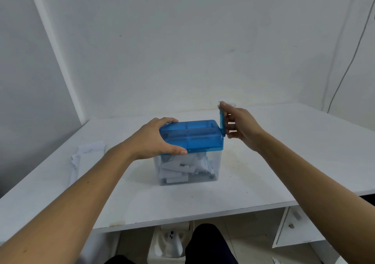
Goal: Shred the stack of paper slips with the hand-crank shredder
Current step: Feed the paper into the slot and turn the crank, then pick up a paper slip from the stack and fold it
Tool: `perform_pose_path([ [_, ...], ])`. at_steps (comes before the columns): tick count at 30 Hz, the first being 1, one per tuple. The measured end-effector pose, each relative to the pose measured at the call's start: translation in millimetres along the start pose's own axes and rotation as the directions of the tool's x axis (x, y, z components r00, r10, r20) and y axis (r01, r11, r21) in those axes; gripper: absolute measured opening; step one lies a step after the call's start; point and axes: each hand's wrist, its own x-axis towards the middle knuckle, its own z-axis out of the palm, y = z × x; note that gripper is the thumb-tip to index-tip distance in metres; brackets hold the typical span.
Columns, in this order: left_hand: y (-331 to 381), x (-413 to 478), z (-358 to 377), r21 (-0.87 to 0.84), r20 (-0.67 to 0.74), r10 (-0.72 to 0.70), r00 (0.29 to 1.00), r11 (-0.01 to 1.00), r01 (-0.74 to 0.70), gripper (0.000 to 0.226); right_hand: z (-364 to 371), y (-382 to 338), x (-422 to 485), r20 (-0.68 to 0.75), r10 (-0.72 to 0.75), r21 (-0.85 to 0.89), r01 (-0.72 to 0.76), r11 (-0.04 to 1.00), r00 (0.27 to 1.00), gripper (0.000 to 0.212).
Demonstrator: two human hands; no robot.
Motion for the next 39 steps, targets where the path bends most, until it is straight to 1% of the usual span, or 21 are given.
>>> perform_pose_path([
  [3,-1,-2,0,-0.009,-0.009,0.002,1.0,1.0,-0.002,0.091,14,18,18,-0.089,0.076,-0.032,-0.079,0.996,0.993,0.04],
  [6,-1,-4,0,-0.032,-0.016,0.004,1.0,0.999,-0.005,0.093,19,29,22,-0.094,0.131,-0.076,-0.138,0.988,0.987,0.035],
  [8,1,-4,0,-0.049,-0.011,0.002,1.0,0.999,-0.003,0.095,16,29,22,-0.095,0.133,-0.107,-0.143,0.984,0.986,0.035],
  [11,2,-5,0,-0.045,-0.005,-0.01,1.0,0.999,0.01,0.1,11,23,26,-0.126,0.079,-0.175,-0.1,0.979,0.989,0.028],
  [13,3,-6,-1,-0.027,0.01,-0.018,1.0,0.999,0.018,0.108,7,14,29,-0.139,0.029,-0.253,-0.064,0.965,0.99,0.021],
  [15,5,-8,-2,-0.047,0.022,-0.033,0.999,0.998,0.034,0.115,6,1,31,-0.097,-0.025,-0.343,-0.01,0.939,0.995,0.016],
  [18,3,-11,-6,-0.204,0.021,-0.095,0.995,0.974,0.097,0.115,15,-30,25,0.015,-0.128,-0.441,0.121,0.889,0.992,0.012],
  [19,-1,-14,-8,-0.263,0.012,-0.129,0.992,0.956,0.128,0.112,21,-40,22,0.039,-0.169,-0.464,0.168,0.87,0.985,0.012],
  [21,-18,-21,-13,-0.325,-0.03,-0.192,0.981,0.93,0.173,0.106,37,-59,13,0.099,-0.233,-0.505,0.251,0.826,0.967,0.013],
  [23,-45,-32,-20,-0.347,-0.128,-0.259,0.957,0.916,0.202,0.098,60,-74,2,0.206,-0.256,-0.52,0.328,0.789,0.944,0.014],
  [24,-59,-39,-24,-0.353,-0.2,-0.285,0.937,0.913,0.202,0.083,70,-79,-3,0.261,-0.256,-0.515,0.359,0.779,0.931,0.014],
  [26,-91,-55,-30,-0.334,-0.37,-0.341,0.864,0.917,0.218,0.043,96,-87,-11,0.359,-0.248,-0.479,0.406,0.779,0.9,0.013],
  [27,-107,-64,-33,-0.316,-0.441,-0.371,0.817,0.916,0.246,0.029,110,-89,-15,0.4,-0.247,-0.45,0.423,0.786,0.883,0.013],
  [29,-135,-83,-37,-0.31,-0.539,-0.431,0.724,0.901,0.305,0.014,139,-89,-19,0.468,-0.247,-0.391,0.45,0.803,0.848,0.012],
  [31,-156,-101,-39,-0.297,-0.606,-0.451,0.655,0.893,0.34,0.008,171,-83,-23,0.532,-0.229,-0.357,0.461,0.813,0.816,0.013],
  [33,-171,-113,-38,-0.286,-0.626,-0.461,0.629,0.886,0.364,0.006,202,-69,-23,0.579,-0.173,-0.367,0.444,0.818,0.797,0.013],
  [36,-183,-121,-28,-0.288,-0.594,-0.476,0.649,0.879,0.381,0.01,248,-33,-21,0.6,-0.053,-0.438,0.383,0.813,0.798,0.011],
  [37,-184,-123,-25,-0.281,-0.586,-0.474,0.657,0.88,0.383,0.012,262,-20,-20,0.584,-0.022,-0.466,0.358,0.809,0.811,0.015],
  [39,-185,-121,-22,-0.245,-0.586,-0.447,0.675,0.893,0.379,0.013,279,5,-19,0.509,0.031,-0.508,0.271,0.818,0.86,0.026],
])
